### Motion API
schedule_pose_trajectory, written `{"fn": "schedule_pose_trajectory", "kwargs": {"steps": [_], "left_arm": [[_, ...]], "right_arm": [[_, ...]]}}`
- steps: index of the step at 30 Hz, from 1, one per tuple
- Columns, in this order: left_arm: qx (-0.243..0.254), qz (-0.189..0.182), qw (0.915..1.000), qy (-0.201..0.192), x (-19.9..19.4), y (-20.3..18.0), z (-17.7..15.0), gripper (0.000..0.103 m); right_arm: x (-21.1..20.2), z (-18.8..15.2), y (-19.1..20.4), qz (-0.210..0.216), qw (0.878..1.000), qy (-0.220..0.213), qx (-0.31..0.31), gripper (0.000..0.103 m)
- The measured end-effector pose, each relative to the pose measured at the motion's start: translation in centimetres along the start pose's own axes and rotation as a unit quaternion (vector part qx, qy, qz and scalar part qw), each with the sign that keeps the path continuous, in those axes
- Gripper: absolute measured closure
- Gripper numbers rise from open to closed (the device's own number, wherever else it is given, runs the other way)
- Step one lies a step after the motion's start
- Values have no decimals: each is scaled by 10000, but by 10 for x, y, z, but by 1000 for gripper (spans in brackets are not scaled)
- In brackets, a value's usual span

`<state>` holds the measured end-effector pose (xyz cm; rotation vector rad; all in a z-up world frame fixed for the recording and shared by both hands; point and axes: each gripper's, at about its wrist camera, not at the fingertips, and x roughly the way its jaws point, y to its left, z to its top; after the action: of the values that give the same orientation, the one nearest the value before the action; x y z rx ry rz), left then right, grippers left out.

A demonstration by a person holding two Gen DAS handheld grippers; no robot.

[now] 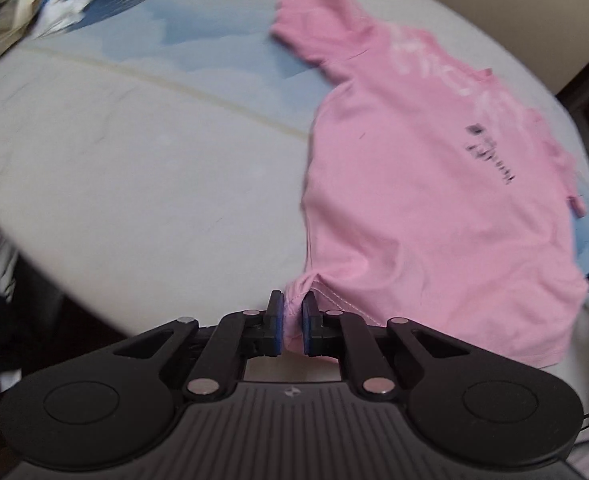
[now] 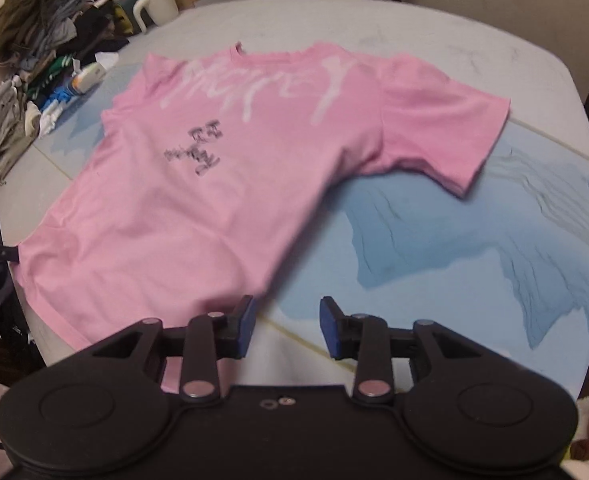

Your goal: Fold clothes

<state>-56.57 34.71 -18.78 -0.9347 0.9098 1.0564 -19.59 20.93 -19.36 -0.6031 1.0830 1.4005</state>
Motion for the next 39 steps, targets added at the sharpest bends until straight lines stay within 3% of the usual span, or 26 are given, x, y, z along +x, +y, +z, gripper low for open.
{"fn": "schedule_pose_trajectory", "kwargs": {"steps": [9, 16, 21, 24, 31, 35, 39], "left_arm": [[552, 493, 9972, 99, 8, 1, 1, 95], [853, 574, 9941, 346, -1, 6, 6, 93], [1302, 655, 9893, -27, -28, 0, 28, 91], [1829, 383, 9821, -248, -40, -23, 47, 91], [2519, -219, 9675, -42, -28, -20, 60, 91], [3038, -803, 9493, 98, 3, -37, 49, 91], [3556, -1103, 9276, 287, 30, -41, 35, 91]], "right_arm": [[11, -12, 16, 565, 9979, 316, -84, 0], [2, -21, 21, 890, 9948, 439, -235, 0], [-3, -28, 25, 997, 9941, 430, -56, 0], [-9, -30, 32, 1042, 9940, 294, 154, 0], [5, -40, 61, 493, 9973, 247, 481, 0], [15, -43, 82, 239, 9964, 252, 776, 0], [4, -33, 111, -64, 9971, 125, 747, 0]]}}
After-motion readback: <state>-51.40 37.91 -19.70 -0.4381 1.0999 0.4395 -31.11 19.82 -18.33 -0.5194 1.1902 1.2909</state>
